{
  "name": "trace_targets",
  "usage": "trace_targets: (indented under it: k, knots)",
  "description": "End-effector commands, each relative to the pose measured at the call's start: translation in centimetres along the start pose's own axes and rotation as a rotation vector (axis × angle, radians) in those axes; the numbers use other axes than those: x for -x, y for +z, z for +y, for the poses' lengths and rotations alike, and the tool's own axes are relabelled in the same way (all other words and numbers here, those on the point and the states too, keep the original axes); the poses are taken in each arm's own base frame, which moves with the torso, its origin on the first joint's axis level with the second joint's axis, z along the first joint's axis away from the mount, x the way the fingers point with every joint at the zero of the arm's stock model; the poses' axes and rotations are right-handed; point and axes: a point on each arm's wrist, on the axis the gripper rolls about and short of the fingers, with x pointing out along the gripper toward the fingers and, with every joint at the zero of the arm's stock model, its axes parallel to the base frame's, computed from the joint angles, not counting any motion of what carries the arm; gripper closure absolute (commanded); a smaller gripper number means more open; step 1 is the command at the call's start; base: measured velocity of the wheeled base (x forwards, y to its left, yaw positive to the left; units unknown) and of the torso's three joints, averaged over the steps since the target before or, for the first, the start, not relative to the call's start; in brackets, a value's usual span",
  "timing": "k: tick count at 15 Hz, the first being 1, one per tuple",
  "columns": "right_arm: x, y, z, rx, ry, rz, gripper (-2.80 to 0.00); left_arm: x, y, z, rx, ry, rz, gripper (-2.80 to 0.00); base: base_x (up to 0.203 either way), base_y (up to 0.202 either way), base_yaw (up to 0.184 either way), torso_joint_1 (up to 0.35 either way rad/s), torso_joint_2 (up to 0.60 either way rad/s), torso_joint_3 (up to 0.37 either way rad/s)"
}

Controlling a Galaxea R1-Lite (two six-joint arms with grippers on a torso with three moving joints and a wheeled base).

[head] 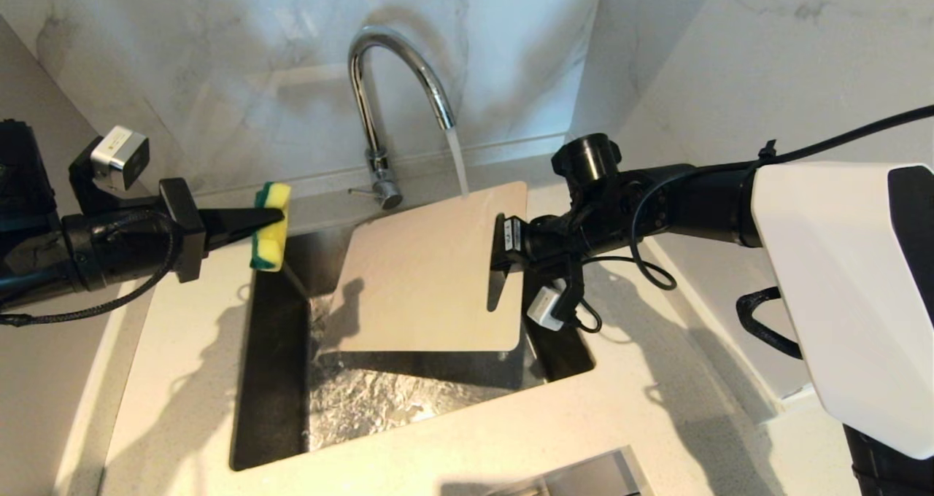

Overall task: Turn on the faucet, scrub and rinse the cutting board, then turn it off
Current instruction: Scrub the cutting board underwater

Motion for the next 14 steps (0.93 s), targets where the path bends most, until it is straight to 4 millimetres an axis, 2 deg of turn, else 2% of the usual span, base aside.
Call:
trace_targets:
  k: [1, 9, 14]
  knots:
    - [0.3, 0.4, -0.8, 0.015, -0.005, -0.024, 0.0, 0.3, 0.1, -0.3, -0.003, -0.009, -0.008, 0.0, 0.0, 0.0, 0.0, 0.0, 0.0, 0.0]
    - [0.4, 1.6, -3.7, 0.034, -0.035, -0.075, 0.0, 0.6, -0.1, -0.7, -0.007, -0.021, -0.005, 0.0, 0.0, 0.0, 0.0, 0.0, 0.0, 0.0]
    - [1.9, 2.3, -5.0, 0.038, -0.039, -0.089, 0.0, 0.1, -0.8, -0.6, 0.003, -0.022, 0.025, 0.0, 0.0, 0.0, 0.0, 0.0, 0.0, 0.0]
